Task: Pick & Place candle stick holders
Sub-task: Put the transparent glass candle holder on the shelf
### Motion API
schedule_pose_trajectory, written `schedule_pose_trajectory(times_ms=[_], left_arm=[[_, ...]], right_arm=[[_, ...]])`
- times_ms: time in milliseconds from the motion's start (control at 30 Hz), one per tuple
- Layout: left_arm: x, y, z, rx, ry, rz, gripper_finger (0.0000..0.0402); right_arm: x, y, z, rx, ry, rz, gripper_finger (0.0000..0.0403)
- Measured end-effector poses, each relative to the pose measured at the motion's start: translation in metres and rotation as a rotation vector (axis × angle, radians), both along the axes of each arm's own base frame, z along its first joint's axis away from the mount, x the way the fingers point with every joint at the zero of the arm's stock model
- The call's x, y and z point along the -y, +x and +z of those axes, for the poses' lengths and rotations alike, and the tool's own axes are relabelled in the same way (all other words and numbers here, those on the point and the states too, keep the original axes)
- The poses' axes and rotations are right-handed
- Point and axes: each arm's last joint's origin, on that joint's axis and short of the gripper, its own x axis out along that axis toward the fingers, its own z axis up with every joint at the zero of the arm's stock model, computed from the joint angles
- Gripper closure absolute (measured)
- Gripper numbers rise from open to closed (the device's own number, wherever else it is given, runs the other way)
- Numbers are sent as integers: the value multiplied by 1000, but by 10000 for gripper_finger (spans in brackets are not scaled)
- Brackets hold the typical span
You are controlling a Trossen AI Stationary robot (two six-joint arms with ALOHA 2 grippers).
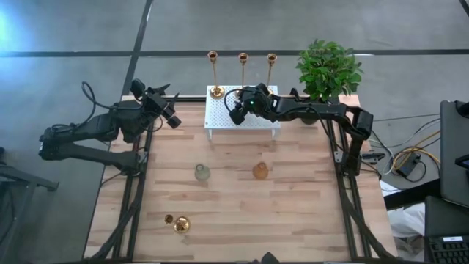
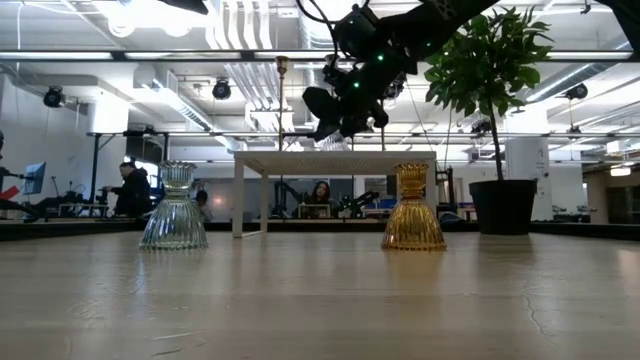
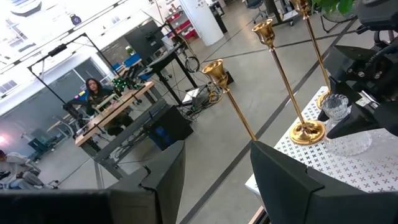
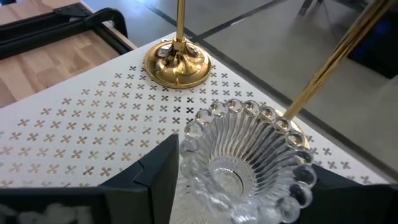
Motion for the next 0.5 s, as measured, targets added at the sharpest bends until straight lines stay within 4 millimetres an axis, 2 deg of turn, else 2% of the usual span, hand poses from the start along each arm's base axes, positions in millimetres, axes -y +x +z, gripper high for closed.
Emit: schedule_pose_trajectory(times_ms=[500], left_arm=[[0,0,0,0,0,0,213]], right_arm=[[2,-1,-1,1,2,-31,156]])
